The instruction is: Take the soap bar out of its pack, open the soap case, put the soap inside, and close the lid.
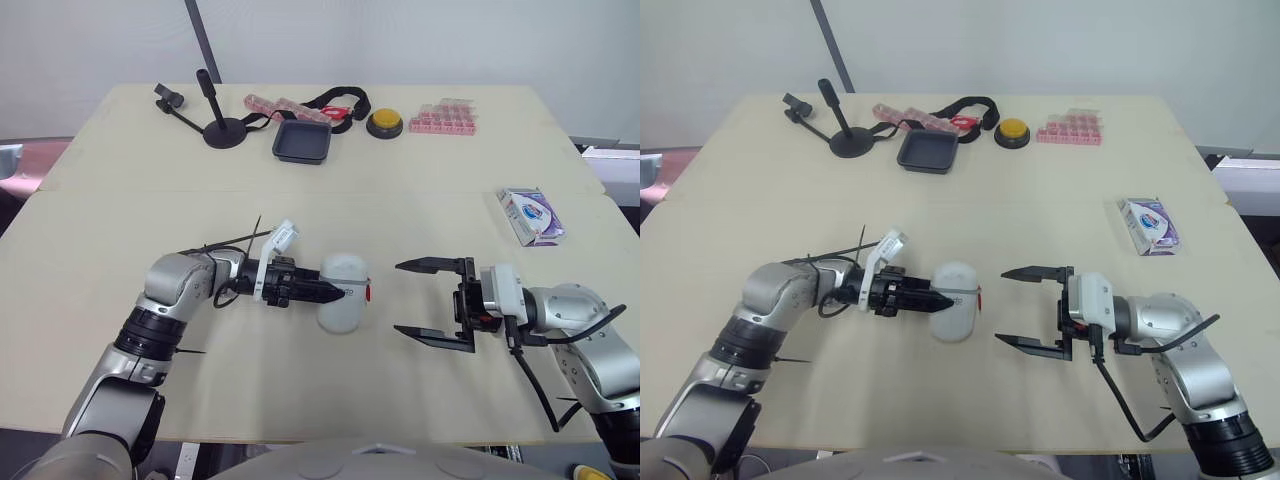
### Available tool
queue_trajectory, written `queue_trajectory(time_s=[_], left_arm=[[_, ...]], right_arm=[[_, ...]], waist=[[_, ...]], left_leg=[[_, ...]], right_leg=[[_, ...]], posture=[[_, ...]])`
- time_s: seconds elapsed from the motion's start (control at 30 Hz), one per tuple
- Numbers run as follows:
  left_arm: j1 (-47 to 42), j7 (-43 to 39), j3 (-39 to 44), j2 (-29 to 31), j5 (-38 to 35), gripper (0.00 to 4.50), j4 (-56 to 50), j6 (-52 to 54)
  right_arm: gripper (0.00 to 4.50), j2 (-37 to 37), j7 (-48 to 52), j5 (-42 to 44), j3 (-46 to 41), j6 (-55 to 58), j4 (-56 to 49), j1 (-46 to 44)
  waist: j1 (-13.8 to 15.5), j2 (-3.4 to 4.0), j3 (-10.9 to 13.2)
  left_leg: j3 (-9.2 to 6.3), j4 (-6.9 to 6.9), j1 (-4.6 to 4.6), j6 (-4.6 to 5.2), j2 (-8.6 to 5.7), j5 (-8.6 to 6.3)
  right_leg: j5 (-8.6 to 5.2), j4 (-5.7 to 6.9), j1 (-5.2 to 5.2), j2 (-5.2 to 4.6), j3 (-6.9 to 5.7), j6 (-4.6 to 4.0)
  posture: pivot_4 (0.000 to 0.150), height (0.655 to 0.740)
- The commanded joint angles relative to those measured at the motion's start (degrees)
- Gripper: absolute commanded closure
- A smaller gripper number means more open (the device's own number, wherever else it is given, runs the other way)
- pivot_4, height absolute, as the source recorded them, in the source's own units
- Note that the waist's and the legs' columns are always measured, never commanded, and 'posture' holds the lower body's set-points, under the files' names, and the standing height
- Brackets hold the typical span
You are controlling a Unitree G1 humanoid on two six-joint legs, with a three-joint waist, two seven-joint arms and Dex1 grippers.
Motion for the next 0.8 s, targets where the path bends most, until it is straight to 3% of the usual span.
queue_trajectory(time_s=[0.03,0.27,0.47,0.53,0.67,0.8], left_arm=[[-1.4,3.7,0.0,0.5,-1.3,2.57,0.9,8.6],[-4.0,12.0,4.7,-3.9,-3.3,2.57,6.2,20.7],[-4.1,14.9,4.3,-4.7,-1.9,2.57,7.6,21.3],[-3.9,14.9,3.3,-4.3,-1.2,1.53,7.3,19.6],[-4.4,14.5,2.5,-3.6,-0.8,0.22,7.3,17.4],[-4.8,13.3,1.0,-2.0,0.2,0.04,6.6,14.1]], right_arm=[[0.07,-0.1,-0.9,0.8,-0.1,1.0,-1.1,-1.9],[0.07,-0.6,-0.9,0.8,0.4,1.8,-0.9,-2.6],[0.07,-1.0,-0.3,0.5,0.8,2.4,-0.1,-3.2],[0.00,-1.0,-0.1,0.4,1.0,2.5,0.3,-3.3],[0.00,-1.0,0.1,0.3,1.1,2.6,0.9,-3.8],[0.00,-1.1,0.3,-0.3,1.1,2.5,2.1,-4.1]], waist=[[-0.1,0.00,0.0],[0.2,0.00,0.0],[0.2,0.00,0.0],[0.2,0.00,0.0],[0.2,0.06,0.0],[0.1,0.03,0.0]], left_leg=[[0.00,0.00,0.01,0.00,0.00,0.00],[-0.06,-0.07,0.02,0.00,-0.07,0.00],[-0.17,-0.07,0.06,0.00,-0.14,0.00],[-0.20,-0.07,0.09,0.01,-0.15,0.00],[-0.25,-0.11,0.16,0.02,-0.24,0.01],[-0.26,-0.35,0.26,0.18,-0.52,0.25]], right_leg=[[0.00,-0.01,0.02,0.00,0.00,0.00],[0.00,-0.11,0.10,-0.03,-0.03,0.01],[0.01,-0.26,0.28,-0.14,-0.13,0.02],[0.01,-0.27,0.34,-0.17,-0.16,0.02],[0.01,-0.31,0.43,-0.29,-0.24,0.03],[0.03,-0.59,0.51,-0.67,-0.28,0.10]], posture=[[0.150,0.7400],[0.150,0.7400],[0.150,0.7400],[0.150,0.7400],[0.150,0.7400],[0.150,0.7400]])
